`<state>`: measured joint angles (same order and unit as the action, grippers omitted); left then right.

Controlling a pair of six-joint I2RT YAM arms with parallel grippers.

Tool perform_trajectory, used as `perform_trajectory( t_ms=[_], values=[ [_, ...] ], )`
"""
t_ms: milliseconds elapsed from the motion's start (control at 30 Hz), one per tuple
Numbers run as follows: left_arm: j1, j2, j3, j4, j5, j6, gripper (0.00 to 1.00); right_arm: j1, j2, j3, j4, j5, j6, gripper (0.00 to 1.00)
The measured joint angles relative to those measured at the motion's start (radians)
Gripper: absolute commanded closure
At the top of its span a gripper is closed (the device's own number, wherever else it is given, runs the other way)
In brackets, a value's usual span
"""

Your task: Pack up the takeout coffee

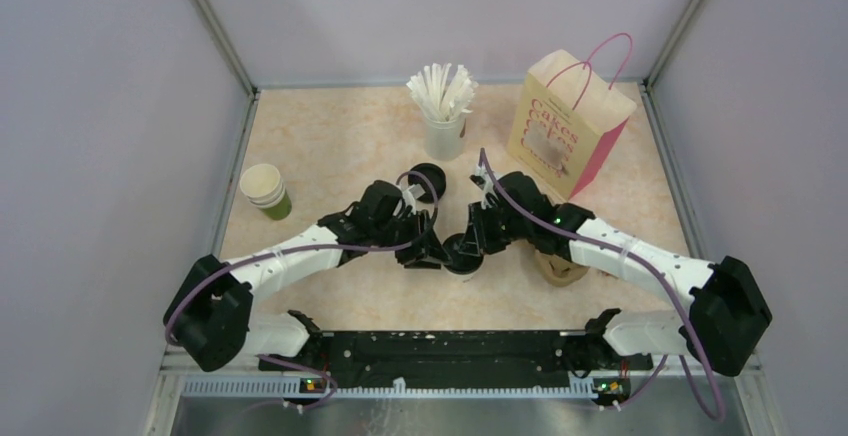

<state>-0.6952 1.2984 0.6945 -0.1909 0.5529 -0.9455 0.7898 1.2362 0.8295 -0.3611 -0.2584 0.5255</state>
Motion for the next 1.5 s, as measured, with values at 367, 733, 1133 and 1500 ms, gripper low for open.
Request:
perform_trajectory(
  t_ms=[367,733,1133,1500],
  values=[
    [-0.018,0.016,0.141,-0.206,-0.093,0.063,0.44,-0.001,0.017,0.045,-0.053,0.004,-0.01,0.8],
    [0.002,0.015,0.207,-0.302,-0.178,0.085,0.42,-0.004,0.04,0.189,-0.201,0.002,-0.024,0.67],
    [0.006,0.032,0.206,-0.257,-0.176,0.095,0.46,-0.114,-0.001,0.191,-0.26,-0.021,-0.035,0.51],
    [0.008,0.062,0.205,-0.233,-0.151,0.107,0.49,-0.127,-0.001,0.099,-0.241,-0.072,-0.026,0.6]
  ],
)
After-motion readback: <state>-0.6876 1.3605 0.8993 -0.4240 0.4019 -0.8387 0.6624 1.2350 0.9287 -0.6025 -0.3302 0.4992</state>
